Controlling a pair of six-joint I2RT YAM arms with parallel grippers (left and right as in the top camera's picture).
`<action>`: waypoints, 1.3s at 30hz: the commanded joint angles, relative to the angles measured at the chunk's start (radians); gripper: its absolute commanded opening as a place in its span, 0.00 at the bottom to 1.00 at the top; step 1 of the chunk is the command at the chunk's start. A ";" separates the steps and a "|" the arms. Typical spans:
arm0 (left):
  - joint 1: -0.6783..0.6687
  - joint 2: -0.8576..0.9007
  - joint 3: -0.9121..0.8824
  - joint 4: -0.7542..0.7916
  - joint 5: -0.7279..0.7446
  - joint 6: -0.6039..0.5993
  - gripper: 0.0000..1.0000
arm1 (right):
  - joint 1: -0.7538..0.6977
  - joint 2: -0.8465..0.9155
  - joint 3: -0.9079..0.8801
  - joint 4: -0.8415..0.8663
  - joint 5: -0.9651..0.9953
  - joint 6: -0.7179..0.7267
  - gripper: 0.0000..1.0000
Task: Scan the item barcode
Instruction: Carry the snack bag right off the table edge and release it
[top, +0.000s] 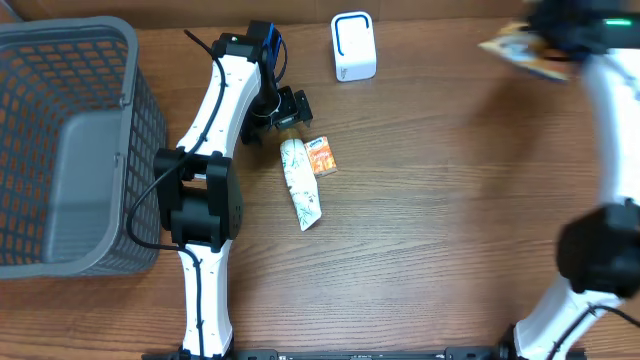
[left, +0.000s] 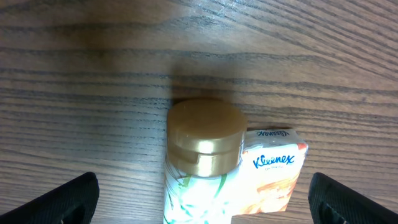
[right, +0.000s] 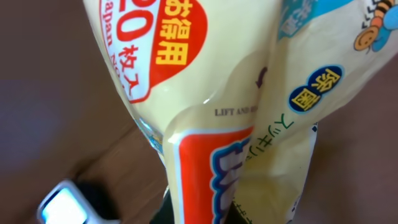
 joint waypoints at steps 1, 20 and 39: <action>0.004 -0.018 -0.004 0.001 -0.013 -0.002 1.00 | -0.142 0.013 0.003 -0.100 0.048 0.009 0.04; 0.004 -0.018 -0.004 0.001 -0.013 -0.002 1.00 | -0.711 0.131 -0.284 -0.131 0.314 0.156 0.04; 0.004 -0.018 -0.004 0.001 -0.013 -0.002 1.00 | -0.700 0.121 -0.309 0.066 -0.119 -0.081 0.49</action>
